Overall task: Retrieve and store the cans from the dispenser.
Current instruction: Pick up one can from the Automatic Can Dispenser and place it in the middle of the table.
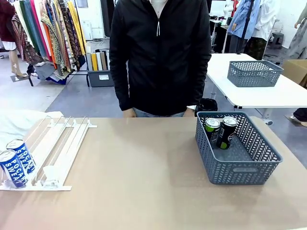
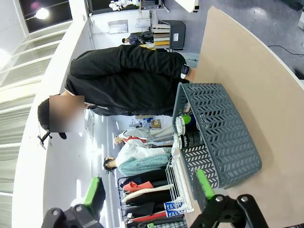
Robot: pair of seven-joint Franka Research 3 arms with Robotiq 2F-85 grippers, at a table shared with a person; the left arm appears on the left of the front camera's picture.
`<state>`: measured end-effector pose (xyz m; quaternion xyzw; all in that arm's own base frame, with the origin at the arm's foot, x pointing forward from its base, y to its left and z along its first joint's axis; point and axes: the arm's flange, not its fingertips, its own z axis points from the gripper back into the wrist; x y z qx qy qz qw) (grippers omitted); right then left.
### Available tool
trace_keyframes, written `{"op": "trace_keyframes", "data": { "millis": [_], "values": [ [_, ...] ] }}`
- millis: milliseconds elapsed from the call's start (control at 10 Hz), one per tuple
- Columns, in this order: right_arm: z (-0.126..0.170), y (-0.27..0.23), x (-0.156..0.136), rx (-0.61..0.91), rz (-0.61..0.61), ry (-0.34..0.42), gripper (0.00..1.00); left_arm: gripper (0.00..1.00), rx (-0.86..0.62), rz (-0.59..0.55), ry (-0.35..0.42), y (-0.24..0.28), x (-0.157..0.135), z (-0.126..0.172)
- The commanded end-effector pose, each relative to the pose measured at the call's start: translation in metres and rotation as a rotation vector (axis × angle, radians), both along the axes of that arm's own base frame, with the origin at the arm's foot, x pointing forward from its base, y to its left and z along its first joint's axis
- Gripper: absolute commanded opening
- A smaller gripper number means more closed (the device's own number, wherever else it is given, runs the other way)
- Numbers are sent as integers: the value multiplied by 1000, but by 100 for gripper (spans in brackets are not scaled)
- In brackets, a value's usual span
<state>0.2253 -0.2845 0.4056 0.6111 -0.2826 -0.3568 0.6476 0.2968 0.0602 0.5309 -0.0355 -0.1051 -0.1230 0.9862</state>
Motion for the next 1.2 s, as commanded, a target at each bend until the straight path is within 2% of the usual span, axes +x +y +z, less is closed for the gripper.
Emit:
{"op": "trace_keyframes", "data": {
  "millis": [0, 100, 200, 300, 500, 800, 900, 1100],
  "values": [
    [4, 1, -2, 3, 5, 0, 100, 100, -78, -38, 5, 11, -4, 5],
    [4, 1, -2, 3, 5, 0, 100, 100, -78, -38, 5, 11, -4, 5],
    [4, 1, -2, 3, 5, 0, 100, 100, -1, -4, 0, -4, 1, -1],
    [4, 1, -2, 3, 5, 0, 100, 100, -38, 3, 35, -8, 8, -14],
    [4, 1, -2, 3, 5, 0, 100, 100, -40, 120, 21, -13, 22, -41],
    [4, 1, -2, 3, 5, 0, 100, 100, -18, 193, 112, -16, 36, -75],
    [4, 1, -2, 3, 5, 0, 100, 100, -2, 233, 99, -16, 43, -86],
    [4, 1, -2, 3, 5, 0, 100, 100, 17, 264, 129, -16, 49, -108]
  ]
}}
